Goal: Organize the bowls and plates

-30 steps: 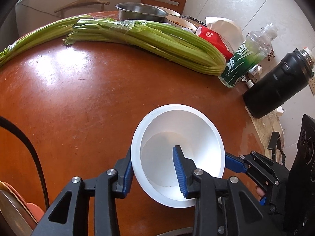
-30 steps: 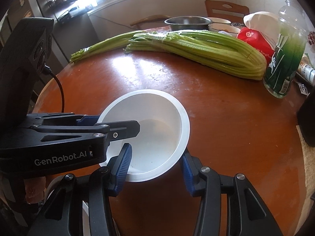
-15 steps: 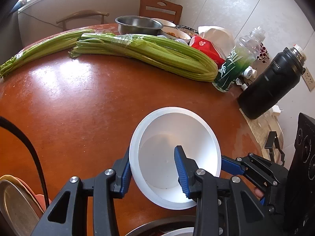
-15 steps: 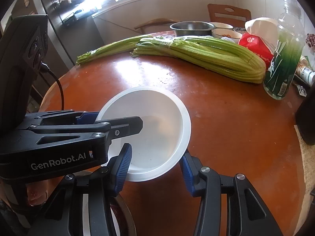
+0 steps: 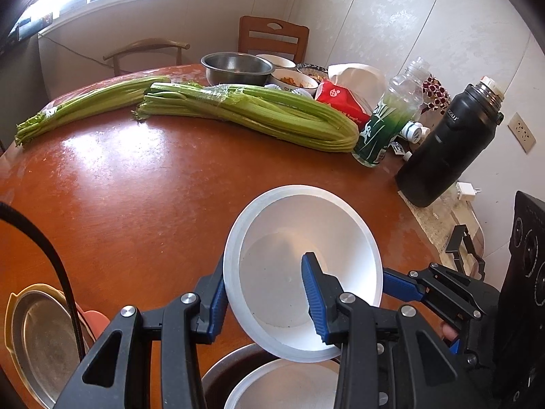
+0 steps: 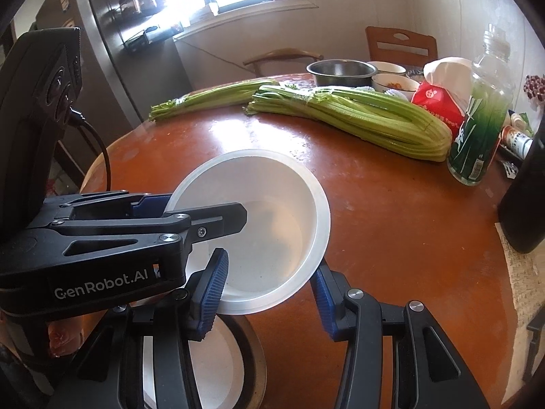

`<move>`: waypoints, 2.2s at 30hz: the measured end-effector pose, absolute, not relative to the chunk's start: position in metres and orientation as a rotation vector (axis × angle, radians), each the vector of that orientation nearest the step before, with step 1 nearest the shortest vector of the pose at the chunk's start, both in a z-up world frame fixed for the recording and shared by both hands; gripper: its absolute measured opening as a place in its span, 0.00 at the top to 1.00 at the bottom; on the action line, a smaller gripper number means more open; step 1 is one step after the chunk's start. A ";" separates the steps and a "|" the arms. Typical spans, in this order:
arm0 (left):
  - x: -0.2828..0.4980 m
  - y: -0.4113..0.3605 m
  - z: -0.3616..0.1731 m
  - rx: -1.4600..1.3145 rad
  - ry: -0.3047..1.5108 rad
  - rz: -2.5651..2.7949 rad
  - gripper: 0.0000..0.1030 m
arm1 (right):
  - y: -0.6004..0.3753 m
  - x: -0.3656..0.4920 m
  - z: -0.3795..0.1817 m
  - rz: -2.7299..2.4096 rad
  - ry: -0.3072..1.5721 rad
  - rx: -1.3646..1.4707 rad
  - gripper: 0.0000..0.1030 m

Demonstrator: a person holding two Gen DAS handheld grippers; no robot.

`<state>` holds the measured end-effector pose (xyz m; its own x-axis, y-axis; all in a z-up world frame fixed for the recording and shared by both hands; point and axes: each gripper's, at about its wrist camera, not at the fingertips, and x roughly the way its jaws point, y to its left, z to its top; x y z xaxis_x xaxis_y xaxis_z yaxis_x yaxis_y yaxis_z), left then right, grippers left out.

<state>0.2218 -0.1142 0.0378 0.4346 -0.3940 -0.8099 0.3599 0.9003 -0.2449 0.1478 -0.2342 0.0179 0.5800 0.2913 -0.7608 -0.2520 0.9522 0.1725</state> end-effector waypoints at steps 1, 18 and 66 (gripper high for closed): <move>0.219 -0.113 0.040 -0.038 1.014 -0.469 0.61 | -0.234 0.145 0.020 0.319 0.894 0.045 0.51; 0.176 -0.096 0.067 -0.042 0.937 -0.459 0.61 | -0.219 0.104 0.046 0.342 0.833 0.014 0.51; 0.090 -0.073 0.057 -0.055 0.928 -0.406 0.61 | -0.200 0.025 0.039 0.406 0.813 -0.020 0.51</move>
